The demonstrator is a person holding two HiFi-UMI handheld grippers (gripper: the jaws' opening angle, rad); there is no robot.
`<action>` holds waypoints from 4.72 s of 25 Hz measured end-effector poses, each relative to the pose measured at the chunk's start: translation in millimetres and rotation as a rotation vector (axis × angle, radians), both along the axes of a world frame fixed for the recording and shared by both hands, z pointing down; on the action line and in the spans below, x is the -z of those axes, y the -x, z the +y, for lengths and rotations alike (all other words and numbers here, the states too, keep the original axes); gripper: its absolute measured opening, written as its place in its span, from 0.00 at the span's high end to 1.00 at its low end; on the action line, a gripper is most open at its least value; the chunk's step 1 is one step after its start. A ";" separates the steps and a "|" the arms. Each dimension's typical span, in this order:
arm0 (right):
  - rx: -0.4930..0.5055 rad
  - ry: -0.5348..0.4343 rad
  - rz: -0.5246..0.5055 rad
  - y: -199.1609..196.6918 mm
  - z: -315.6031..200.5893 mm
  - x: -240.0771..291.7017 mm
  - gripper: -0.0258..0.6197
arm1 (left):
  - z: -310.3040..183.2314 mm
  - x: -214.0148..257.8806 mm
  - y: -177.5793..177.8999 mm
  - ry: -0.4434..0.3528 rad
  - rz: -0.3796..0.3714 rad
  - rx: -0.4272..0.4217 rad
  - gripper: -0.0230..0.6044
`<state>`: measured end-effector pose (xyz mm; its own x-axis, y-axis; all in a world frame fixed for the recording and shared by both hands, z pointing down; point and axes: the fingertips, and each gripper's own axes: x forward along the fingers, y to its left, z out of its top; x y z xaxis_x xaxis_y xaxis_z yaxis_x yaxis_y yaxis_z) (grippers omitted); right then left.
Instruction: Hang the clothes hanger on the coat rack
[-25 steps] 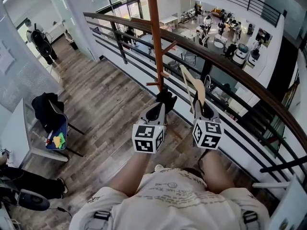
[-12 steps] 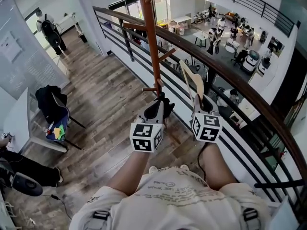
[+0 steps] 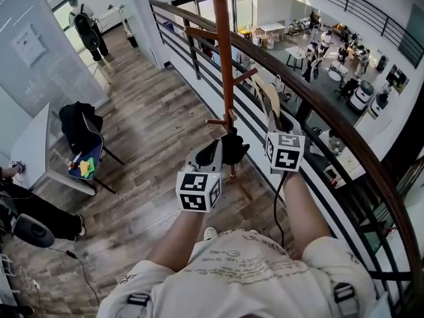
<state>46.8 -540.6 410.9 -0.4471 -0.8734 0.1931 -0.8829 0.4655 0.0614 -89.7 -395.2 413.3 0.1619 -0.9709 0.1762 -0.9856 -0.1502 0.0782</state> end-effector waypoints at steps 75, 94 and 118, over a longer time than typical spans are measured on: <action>0.237 0.042 0.180 110.1 -24.3 -63.0 0.86 | 31.0 -19.2 63.9 0.060 0.011 0.170 0.96; 0.149 -0.144 -0.113 31.0 40.4 15.4 0.96 | -13.9 -20.9 25.0 0.048 0.031 0.019 0.96; -0.021 0.001 -0.140 -39.4 72.3 -26.4 0.96 | -41.0 -20.2 -40.8 0.049 0.024 -0.177 0.96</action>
<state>86.2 -468.3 437.2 -0.4509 -0.8830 0.1306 -0.8926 0.4465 -0.0632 -48.9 -436.2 433.5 0.3342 -0.9173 0.2165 -0.9418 -0.3165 0.1130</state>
